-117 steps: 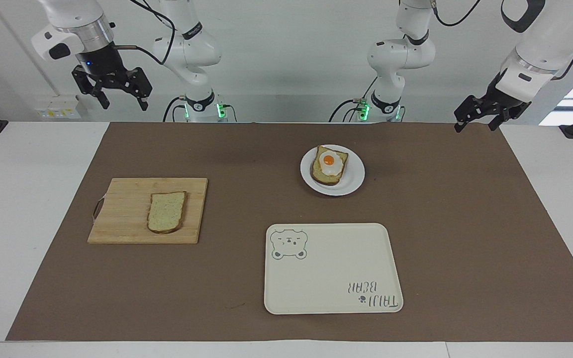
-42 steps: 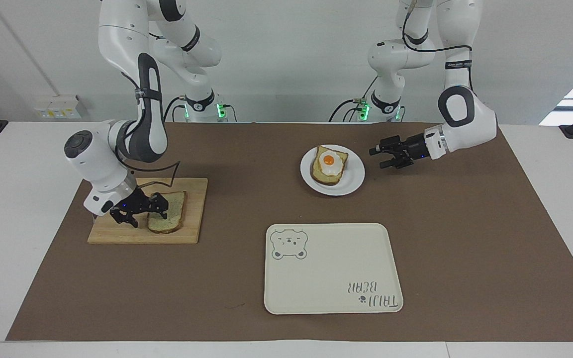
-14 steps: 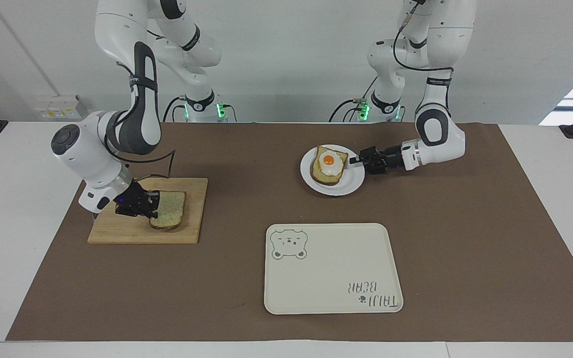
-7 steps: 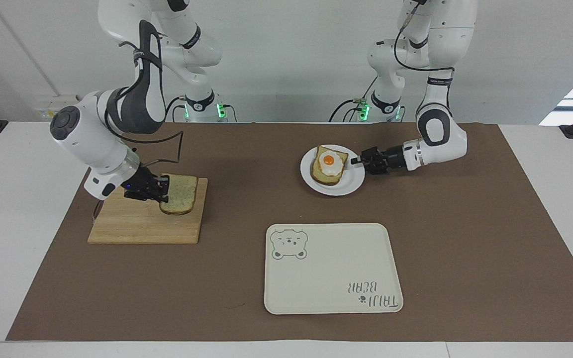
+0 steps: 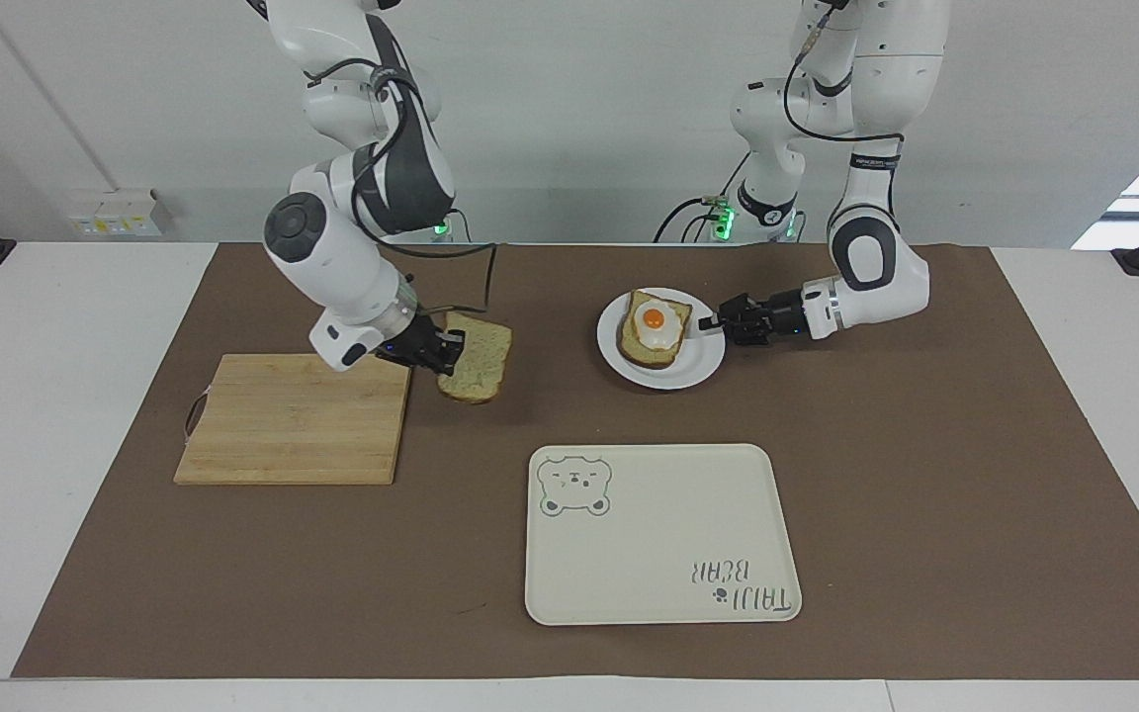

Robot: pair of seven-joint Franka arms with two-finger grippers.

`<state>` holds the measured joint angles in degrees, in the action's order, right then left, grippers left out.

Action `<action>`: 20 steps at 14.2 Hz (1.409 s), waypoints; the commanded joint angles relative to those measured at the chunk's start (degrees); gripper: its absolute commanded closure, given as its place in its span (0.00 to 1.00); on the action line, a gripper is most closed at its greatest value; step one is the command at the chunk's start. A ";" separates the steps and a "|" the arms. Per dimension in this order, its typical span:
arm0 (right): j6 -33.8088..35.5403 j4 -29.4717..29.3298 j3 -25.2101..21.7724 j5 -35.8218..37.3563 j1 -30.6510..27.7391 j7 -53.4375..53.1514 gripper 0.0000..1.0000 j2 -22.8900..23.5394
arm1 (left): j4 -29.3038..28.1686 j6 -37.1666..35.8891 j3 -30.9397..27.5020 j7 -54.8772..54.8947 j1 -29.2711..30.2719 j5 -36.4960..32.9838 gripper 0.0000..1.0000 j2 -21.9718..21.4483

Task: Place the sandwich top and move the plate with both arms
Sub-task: 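Carry the bread slice with the right gripper over the egg toast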

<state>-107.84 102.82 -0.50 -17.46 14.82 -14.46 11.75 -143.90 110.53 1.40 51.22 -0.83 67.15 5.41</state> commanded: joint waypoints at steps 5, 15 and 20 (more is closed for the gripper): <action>-7.54 4.58 -0.29 -5.39 11.88 -15.49 1.00 -3.22 | -1.03 -1.55 0.10 0.99 2.24 1.23 0.73 0.65; -13.97 5.81 1.38 -11.19 19.02 -13.23 1.00 -0.68 | -0.94 -1.29 0.10 1.07 2.24 1.23 0.90 0.91; -20.55 6.34 1.73 -15.15 21.92 -1.99 1.00 4.06 | -0.94 -1.11 0.10 1.07 2.15 1.23 0.90 1.00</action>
<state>-125.16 108.84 1.08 -30.55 36.51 -20.63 14.22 -144.21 109.90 1.39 51.22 0.68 67.18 6.32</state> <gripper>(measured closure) 0.894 0.899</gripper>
